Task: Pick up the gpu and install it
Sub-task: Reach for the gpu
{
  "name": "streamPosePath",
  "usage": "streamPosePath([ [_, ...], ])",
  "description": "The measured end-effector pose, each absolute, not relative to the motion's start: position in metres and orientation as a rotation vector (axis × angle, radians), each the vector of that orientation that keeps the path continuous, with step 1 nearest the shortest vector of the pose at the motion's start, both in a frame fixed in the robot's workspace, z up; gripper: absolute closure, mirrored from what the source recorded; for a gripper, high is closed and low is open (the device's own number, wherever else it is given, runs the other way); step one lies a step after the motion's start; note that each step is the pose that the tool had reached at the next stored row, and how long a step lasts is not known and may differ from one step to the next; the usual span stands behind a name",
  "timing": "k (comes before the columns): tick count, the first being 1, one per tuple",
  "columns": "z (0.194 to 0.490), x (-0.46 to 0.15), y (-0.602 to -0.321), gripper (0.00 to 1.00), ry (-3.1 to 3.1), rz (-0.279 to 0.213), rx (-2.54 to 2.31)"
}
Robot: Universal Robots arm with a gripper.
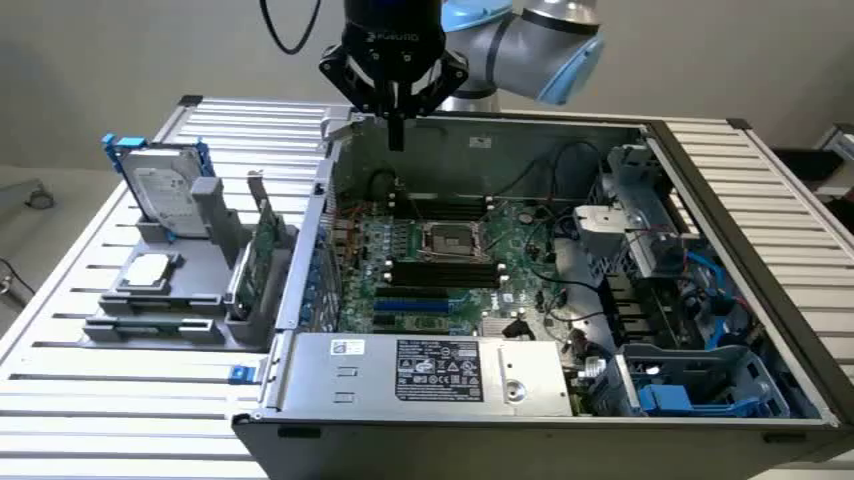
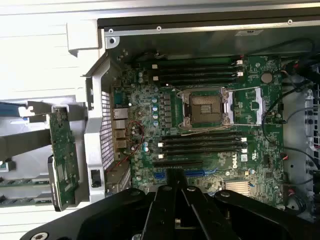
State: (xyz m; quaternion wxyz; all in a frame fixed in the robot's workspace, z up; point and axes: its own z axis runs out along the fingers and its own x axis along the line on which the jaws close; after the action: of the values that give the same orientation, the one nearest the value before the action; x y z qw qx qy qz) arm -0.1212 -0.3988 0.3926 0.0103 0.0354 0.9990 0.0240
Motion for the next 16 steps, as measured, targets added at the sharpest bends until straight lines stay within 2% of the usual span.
streamPosePath([
  [9, 0.393, -0.121, -0.399, 0.89, 3.118, 0.075, 0.11],
  [16, 0.393, -0.144, -0.397, 0.89, 3.13, 0.081, 0.111],
])
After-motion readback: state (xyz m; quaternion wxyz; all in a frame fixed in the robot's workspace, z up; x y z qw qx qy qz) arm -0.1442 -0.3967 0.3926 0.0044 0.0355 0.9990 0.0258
